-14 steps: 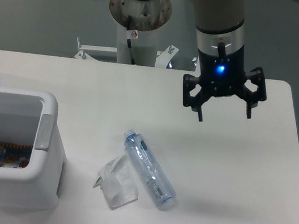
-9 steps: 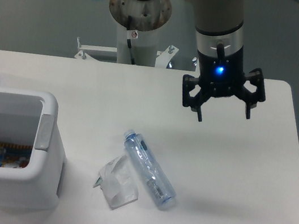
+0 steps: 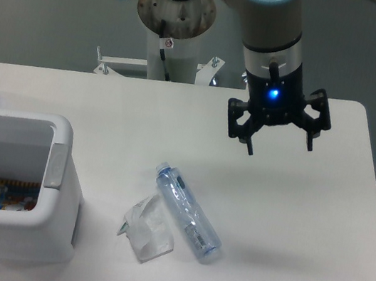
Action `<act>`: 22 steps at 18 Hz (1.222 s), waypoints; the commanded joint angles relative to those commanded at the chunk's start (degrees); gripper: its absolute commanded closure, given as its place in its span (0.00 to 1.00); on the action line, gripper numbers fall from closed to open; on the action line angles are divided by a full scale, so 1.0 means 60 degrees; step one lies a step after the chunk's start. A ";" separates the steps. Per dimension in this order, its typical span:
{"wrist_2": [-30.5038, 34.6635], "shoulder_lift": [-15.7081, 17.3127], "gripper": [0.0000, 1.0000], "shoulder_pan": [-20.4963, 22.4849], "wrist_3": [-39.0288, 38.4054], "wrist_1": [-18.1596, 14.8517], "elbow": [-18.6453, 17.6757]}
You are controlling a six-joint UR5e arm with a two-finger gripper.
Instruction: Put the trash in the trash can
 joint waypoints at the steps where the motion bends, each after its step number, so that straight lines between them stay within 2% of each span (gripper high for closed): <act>1: -0.0015 -0.0029 0.00 -0.0073 0.0015 0.0029 -0.0132; 2: -0.0015 -0.0044 0.00 -0.0175 0.0000 0.0160 -0.0235; 5: -0.0015 -0.0497 0.00 -0.0643 -0.0539 0.1431 -0.0630; 6: -0.0029 -0.0701 0.00 -0.0833 -0.0847 0.1581 -0.0646; 9: -0.0627 -0.1141 0.00 -0.1230 -0.0967 0.1582 -0.0733; 14: -0.3497 -0.1537 0.00 -0.1231 -0.0981 0.1568 -0.0938; 22: -0.3692 -0.2563 0.00 -0.1538 -0.1098 0.1670 -0.1071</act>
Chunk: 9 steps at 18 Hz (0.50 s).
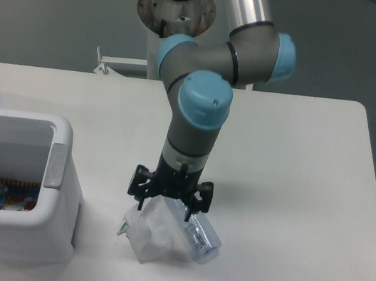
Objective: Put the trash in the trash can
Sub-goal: 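Lower the gripper onto the crumpled clear plastic bag and close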
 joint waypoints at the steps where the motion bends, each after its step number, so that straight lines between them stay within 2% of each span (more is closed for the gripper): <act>1: 0.0015 -0.0044 0.00 -0.0044 -0.0030 0.0000 -0.0015; 5: 0.0044 -0.0381 0.00 -0.0147 -0.0074 0.0102 0.0000; 8: 0.0189 -0.0586 0.00 -0.0307 -0.0132 0.0570 -0.0058; 9: 0.0350 -0.0616 0.00 -0.0337 -0.0190 0.0571 -0.0059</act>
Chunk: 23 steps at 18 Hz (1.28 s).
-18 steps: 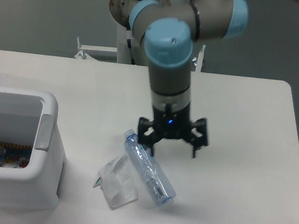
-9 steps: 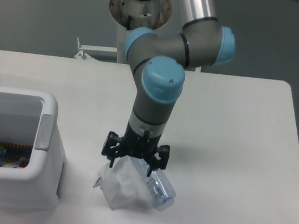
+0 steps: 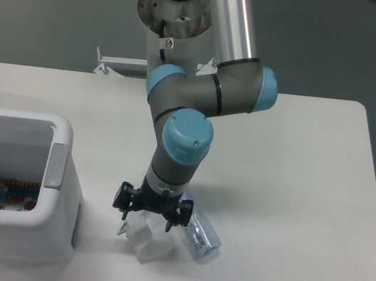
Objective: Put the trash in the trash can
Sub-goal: 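Lower the gripper onto the crumpled clear plastic bag and close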
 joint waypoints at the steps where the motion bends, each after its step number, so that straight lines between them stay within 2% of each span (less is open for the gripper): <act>1: 0.0089 -0.0044 0.00 0.0000 -0.0088 0.0073 0.0000; 3: 0.0191 -0.0132 0.07 -0.0015 -0.0249 0.0219 0.0029; 6: 0.0339 -0.0161 0.28 -0.0073 -0.0308 0.0234 0.0000; 10: 0.0368 -0.0161 0.80 -0.0074 -0.0586 0.0220 0.0000; 11: 0.0368 -0.0147 0.91 -0.0088 -0.0601 0.0220 0.0000; 12: 0.0368 -0.0132 0.98 -0.0088 -0.0616 0.0205 0.0000; 13: 0.0368 -0.0118 1.00 -0.0088 -0.0616 0.0205 0.0000; 23: 0.0266 0.0087 1.00 -0.0088 -0.0850 0.0191 0.0278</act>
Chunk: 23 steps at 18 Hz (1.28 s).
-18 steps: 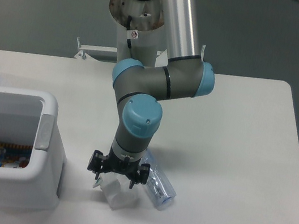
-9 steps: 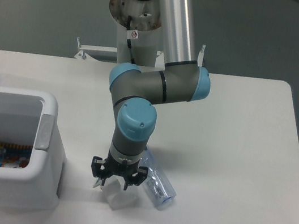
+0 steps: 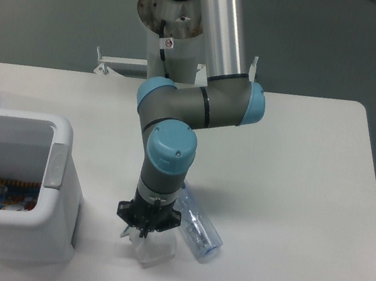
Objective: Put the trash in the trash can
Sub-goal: 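Lower the gripper onto the crumpled clear plastic bag and close, then lift the plastic bag and carry it over the white bin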
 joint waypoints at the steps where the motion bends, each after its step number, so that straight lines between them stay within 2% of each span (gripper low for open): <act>1: -0.0015 0.0029 1.00 0.0014 0.0000 0.0000 0.0087; 9: -0.0865 0.0307 1.00 0.0380 -0.0366 0.0000 0.1127; 15: -0.0952 0.0937 1.00 0.0834 -0.0643 0.0014 0.2240; 18: -0.1507 0.1433 1.00 0.1054 -0.1272 0.0000 0.2534; 23: -0.2137 0.2460 1.00 0.1026 -0.2415 0.0000 0.2549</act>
